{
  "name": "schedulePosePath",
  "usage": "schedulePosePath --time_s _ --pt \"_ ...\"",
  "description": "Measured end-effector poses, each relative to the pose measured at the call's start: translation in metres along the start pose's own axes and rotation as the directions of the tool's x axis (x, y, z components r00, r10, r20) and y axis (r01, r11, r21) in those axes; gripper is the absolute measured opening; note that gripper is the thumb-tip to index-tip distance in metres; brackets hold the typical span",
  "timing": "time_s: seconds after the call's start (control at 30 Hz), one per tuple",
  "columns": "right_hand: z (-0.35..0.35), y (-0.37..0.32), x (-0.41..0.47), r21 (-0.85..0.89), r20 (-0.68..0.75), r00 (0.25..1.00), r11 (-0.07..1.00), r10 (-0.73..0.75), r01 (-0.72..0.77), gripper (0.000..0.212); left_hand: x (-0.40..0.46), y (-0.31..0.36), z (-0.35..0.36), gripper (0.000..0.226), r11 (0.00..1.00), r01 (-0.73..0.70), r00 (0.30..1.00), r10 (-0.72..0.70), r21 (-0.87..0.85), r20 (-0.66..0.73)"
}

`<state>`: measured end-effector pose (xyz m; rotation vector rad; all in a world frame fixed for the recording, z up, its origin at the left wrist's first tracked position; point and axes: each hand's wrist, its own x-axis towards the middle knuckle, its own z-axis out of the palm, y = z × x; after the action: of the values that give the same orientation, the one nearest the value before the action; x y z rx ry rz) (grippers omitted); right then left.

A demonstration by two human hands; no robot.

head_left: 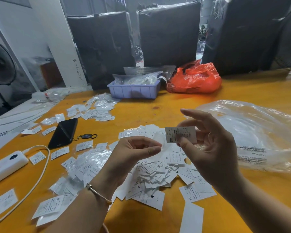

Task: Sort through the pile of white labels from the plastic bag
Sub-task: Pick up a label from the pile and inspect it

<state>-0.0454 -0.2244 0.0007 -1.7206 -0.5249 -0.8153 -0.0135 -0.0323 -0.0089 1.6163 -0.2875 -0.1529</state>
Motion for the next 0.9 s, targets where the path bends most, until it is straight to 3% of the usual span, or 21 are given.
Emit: schedulePosePath --time_s 0.3,0.63,0.9 --pt "0.002 0.006 -0.001 -0.105 0.031 0.999 0.994 -0.012 0.015 0.048 -0.001 0.003 0.000 0.020 1.000 0.011 1.000 -0.011 -0.003 0.004" --pt "0.000 0.012 0.001 -0.250 0.108 0.993 0.968 0.049 -0.020 0.030 -0.003 0.004 0.001 0.014 0.999 0.017 0.999 -0.019 0.051 0.028" --pt "-0.002 0.016 0.003 -0.254 0.323 0.945 0.967 0.061 0.025 0.035 -0.003 0.002 0.003 0.009 0.997 0.027 0.997 -0.032 0.079 0.068"
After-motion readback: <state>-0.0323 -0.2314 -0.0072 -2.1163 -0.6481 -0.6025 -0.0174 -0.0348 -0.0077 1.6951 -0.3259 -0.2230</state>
